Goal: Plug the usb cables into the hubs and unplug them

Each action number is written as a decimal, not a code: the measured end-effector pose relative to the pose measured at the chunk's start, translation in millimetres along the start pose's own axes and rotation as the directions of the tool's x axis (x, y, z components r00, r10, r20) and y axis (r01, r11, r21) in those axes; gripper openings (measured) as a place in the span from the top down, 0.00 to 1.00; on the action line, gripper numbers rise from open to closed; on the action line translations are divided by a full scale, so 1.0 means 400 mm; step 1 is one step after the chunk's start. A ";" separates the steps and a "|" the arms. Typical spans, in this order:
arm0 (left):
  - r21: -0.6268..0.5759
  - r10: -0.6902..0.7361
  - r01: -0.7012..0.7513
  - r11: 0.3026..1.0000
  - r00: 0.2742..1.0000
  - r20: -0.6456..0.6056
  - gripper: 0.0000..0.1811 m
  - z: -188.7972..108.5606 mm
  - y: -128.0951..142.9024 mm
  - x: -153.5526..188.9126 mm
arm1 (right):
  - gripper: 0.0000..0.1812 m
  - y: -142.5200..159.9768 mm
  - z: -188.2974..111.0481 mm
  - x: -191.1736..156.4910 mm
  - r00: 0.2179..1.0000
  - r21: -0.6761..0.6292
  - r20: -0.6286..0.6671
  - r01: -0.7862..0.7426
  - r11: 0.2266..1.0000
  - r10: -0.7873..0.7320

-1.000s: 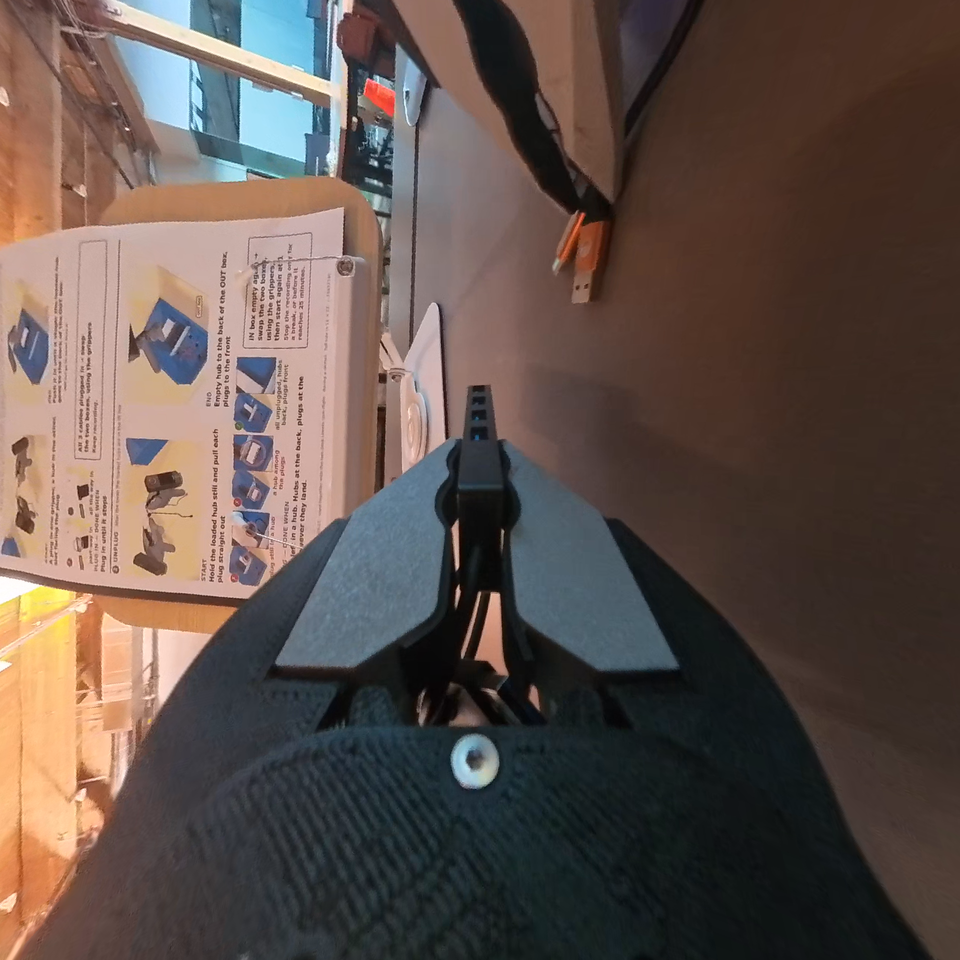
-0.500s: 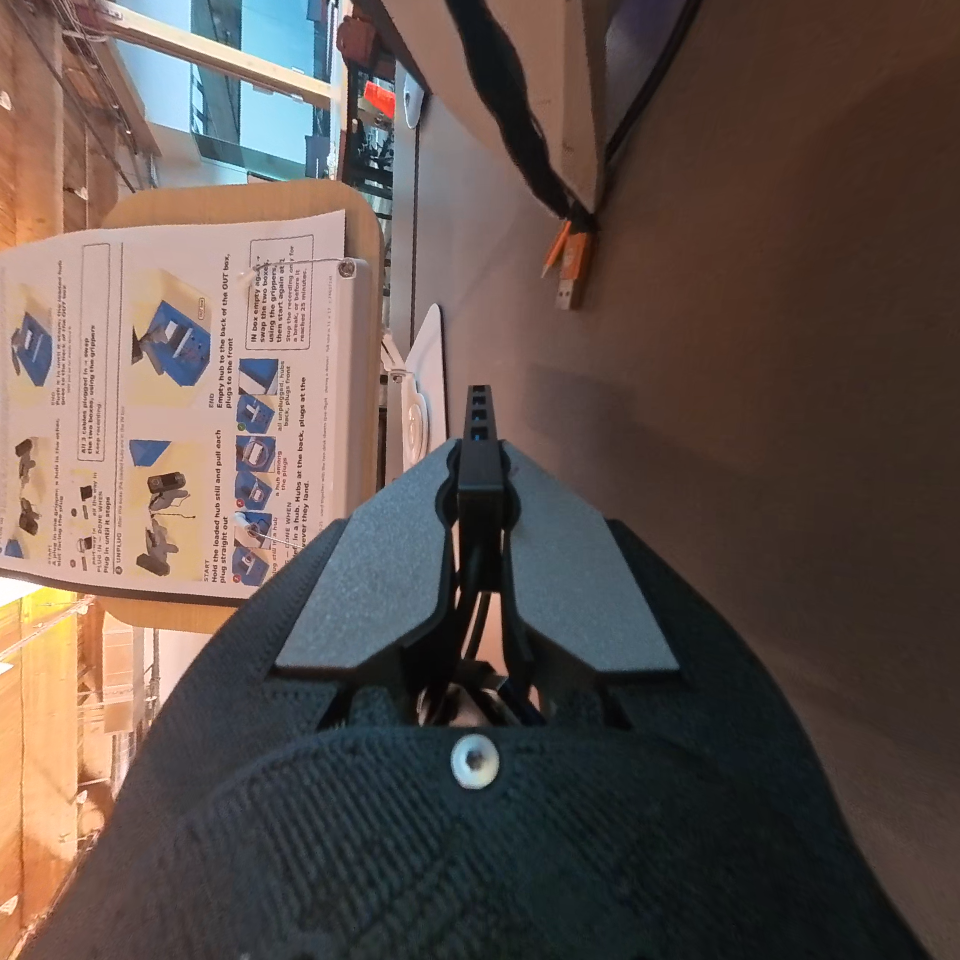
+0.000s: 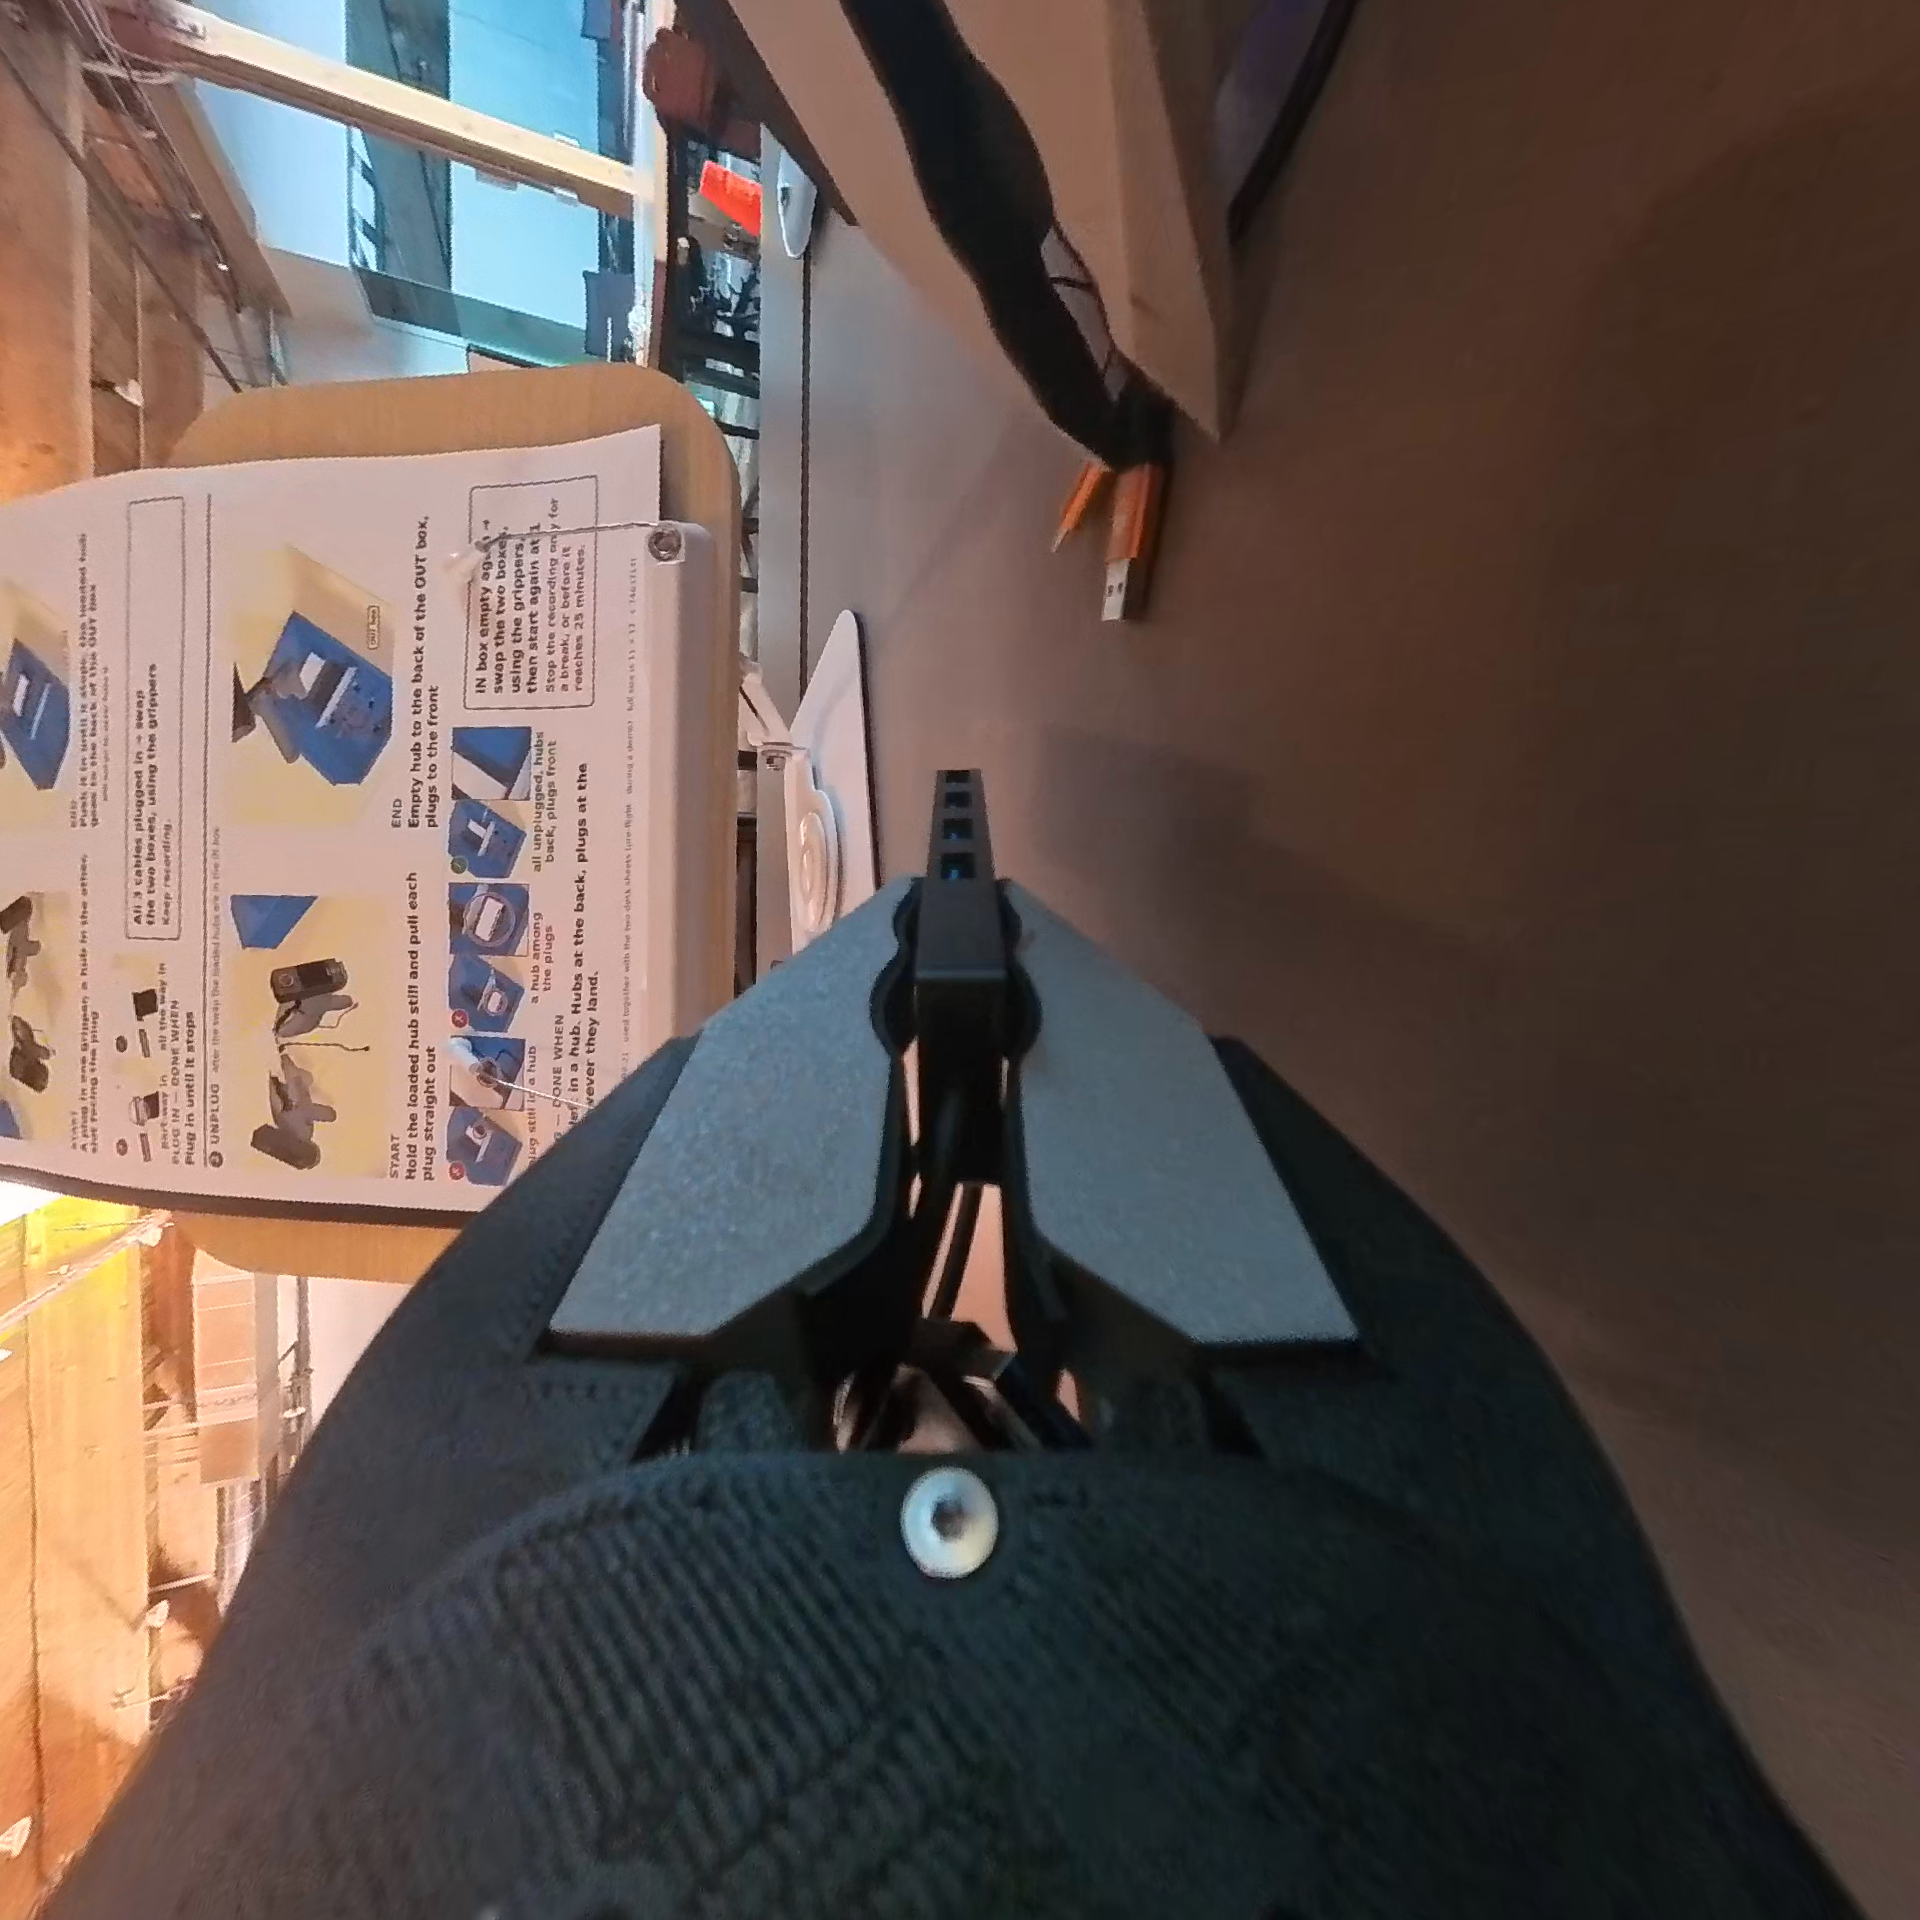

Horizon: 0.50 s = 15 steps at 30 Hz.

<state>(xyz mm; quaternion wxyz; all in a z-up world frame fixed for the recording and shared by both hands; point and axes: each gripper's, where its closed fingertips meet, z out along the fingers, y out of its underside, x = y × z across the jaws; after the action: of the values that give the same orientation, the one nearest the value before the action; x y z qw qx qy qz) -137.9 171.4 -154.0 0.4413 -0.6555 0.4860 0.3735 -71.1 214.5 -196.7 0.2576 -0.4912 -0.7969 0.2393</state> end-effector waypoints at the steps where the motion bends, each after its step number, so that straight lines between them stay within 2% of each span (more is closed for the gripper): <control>1: -0.001 0.003 -0.003 1.000 1.000 0.000 0.95 0.001 0.000 0.001 | 0.88 -0.001 0.000 -0.005 1.000 0.005 0.019 -0.011 1.000 0.011; 5: -0.006 0.015 -0.015 1.000 1.000 0.010 0.95 0.001 0.002 -0.001 | 0.94 0.000 0.004 -0.013 0.993 0.007 0.084 -0.085 0.996 0.084; 7: -0.011 0.029 -0.029 1.000 0.999 0.014 0.95 0.002 0.003 0.000 | 0.94 -0.002 0.004 -0.015 0.989 0.013 0.106 -0.107 0.994 0.105; 12: -0.007 0.027 -0.027 1.000 1.000 0.013 0.95 0.000 0.001 -0.001 | 0.86 -0.006 0.002 -0.022 0.979 0.027 0.154 -0.141 0.990 0.135; 15: -0.006 0.022 -0.022 1.000 1.000 0.013 0.95 -0.002 0.001 -0.002 | 0.89 -0.004 0.001 -0.018 0.971 0.033 0.170 -0.174 0.984 0.166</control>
<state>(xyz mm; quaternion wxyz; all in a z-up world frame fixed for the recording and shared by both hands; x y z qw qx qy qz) -138.4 171.1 -153.0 0.4385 -0.6489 0.4892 0.3837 -69.6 207.1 -197.3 0.1802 -0.5296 -0.7648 0.3195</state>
